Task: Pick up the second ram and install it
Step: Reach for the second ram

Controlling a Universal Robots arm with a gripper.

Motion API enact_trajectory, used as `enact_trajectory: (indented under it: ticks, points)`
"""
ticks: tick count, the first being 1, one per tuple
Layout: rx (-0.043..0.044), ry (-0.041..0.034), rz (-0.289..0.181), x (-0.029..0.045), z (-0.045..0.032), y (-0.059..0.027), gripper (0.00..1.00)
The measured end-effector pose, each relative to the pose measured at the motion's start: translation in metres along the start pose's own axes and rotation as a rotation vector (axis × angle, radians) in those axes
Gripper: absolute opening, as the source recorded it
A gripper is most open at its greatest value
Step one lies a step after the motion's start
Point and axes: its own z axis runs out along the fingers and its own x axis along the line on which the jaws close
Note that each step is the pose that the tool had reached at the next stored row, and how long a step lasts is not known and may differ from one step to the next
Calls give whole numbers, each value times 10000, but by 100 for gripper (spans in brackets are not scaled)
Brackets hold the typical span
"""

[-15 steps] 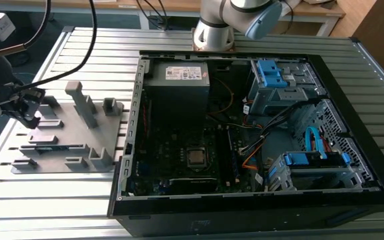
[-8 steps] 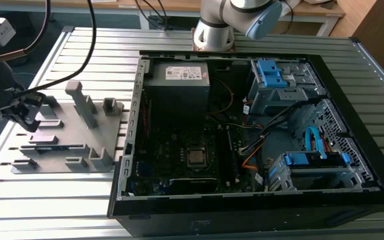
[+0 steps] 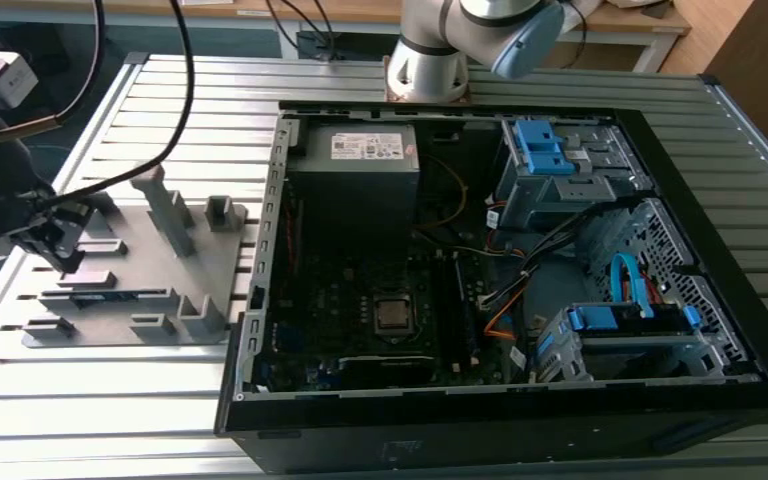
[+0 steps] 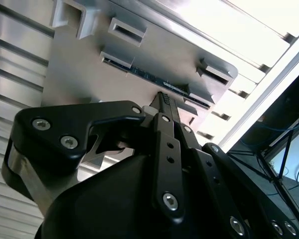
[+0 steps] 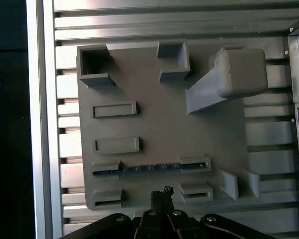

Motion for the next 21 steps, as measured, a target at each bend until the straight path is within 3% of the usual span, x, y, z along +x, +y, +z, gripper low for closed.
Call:
enact_trajectory:
  ticks: [9, 17, 21]
  points:
    - [1, 5, -131, 2, 161, -6, 10]
    - [10, 5, -138, -27, 199, 5, 10]
    - [12, 12, -139, -57, 267, 14, 10]
